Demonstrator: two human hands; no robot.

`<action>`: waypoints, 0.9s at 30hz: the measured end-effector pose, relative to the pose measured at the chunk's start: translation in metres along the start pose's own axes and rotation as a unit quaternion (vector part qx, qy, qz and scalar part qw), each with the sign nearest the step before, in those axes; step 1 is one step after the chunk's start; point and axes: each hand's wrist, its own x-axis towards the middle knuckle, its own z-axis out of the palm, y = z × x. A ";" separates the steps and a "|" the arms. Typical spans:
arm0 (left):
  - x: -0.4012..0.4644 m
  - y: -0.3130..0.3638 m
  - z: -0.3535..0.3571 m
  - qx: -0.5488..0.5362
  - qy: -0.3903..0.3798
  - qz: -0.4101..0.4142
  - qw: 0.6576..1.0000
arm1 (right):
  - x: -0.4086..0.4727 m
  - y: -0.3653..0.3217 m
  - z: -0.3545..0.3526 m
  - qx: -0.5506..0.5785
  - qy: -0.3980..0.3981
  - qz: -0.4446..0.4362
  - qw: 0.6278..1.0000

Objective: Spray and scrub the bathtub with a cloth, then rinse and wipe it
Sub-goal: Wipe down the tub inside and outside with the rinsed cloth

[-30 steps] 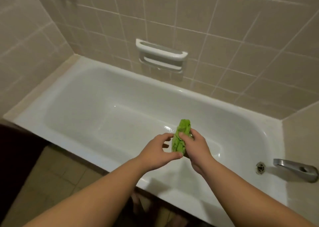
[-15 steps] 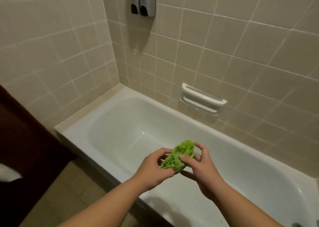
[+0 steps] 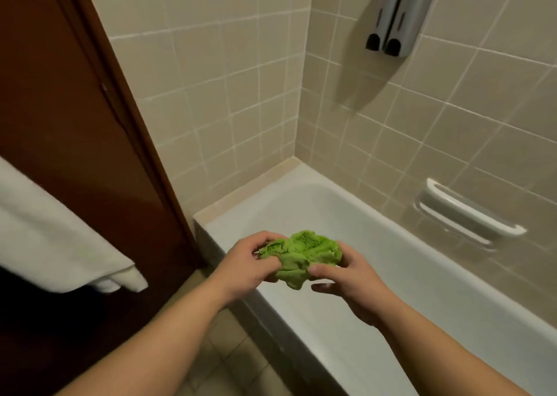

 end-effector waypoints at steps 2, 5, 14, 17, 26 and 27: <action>0.001 -0.005 -0.019 0.015 0.052 0.017 0.998 | 0.017 -0.007 0.016 -0.008 -0.001 -0.004 1.000; 0.003 -0.013 -0.041 0.093 0.168 0.054 0.980 | 0.045 -0.014 0.037 -0.014 -0.008 -0.014 1.000; 0.012 -0.017 -0.082 0.300 0.182 0.041 0.936 | 0.130 -0.021 0.101 0.021 -0.111 0.017 0.993; 0.025 -0.013 -0.097 0.313 0.224 0.032 0.922 | 0.149 -0.024 0.118 0.006 -0.133 0.030 0.991; 0.043 -0.023 -0.152 0.257 0.298 0.077 0.916 | 0.182 -0.028 0.170 0.075 -0.140 0.086 0.984; 0.044 -0.026 -0.160 0.251 0.296 0.088 0.918 | 0.183 -0.026 0.177 0.083 -0.135 0.091 0.983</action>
